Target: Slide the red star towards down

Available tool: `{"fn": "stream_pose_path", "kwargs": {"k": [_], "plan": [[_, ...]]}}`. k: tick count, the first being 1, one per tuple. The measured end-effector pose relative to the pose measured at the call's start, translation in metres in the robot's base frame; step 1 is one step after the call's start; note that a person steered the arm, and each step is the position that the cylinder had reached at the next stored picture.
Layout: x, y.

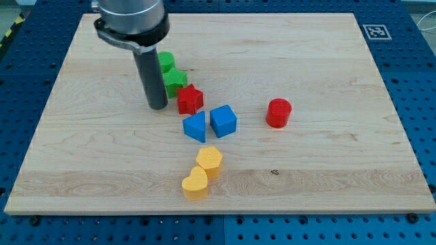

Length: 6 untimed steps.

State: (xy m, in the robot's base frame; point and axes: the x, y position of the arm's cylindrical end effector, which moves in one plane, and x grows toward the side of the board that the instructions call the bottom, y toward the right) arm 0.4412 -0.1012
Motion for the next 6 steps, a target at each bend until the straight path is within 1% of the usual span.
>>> {"fn": "stream_pose_path", "kwargs": {"k": [1, 3, 4, 6], "plan": [[-0.009, 0.023], [-0.011, 0.067], [-0.011, 0.081], [-0.014, 0.084]]}}
